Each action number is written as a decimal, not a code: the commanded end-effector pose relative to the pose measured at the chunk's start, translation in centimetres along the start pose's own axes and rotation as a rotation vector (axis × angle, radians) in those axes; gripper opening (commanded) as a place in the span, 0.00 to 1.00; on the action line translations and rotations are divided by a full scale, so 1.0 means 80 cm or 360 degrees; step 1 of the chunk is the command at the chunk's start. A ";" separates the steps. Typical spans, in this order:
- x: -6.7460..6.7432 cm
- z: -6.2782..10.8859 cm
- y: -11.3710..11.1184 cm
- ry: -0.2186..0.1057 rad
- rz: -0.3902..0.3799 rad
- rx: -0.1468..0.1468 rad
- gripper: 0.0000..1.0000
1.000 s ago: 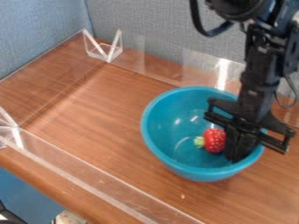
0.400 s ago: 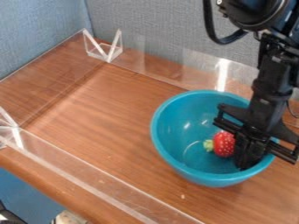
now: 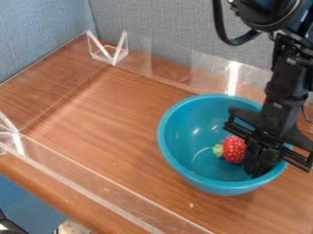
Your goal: Remove the strawberry from inside the blue bowl and put it on the table
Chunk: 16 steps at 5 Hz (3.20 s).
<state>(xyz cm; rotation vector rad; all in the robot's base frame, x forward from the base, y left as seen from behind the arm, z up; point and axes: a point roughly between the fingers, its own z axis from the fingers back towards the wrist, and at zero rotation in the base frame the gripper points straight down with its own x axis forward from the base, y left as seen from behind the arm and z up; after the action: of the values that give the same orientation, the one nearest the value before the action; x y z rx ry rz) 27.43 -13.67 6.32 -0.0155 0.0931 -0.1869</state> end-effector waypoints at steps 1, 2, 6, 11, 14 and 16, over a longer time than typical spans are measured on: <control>-0.001 0.037 -0.006 -0.0151 -0.0036 -0.0013 0.00; -0.004 0.043 -0.005 -0.0170 -0.0032 -0.0001 0.00; -0.013 0.044 0.002 -0.0208 -0.0034 0.0054 0.00; -0.011 0.155 0.068 -0.0499 0.0143 0.0209 0.00; -0.002 0.105 0.085 -0.0361 0.0163 0.0220 1.00; 0.007 0.056 0.035 -0.0285 0.0032 0.0208 1.00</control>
<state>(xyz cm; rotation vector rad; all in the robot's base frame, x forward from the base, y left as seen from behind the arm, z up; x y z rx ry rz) 28.58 -10.91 9.37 0.1112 -0.0531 -0.1711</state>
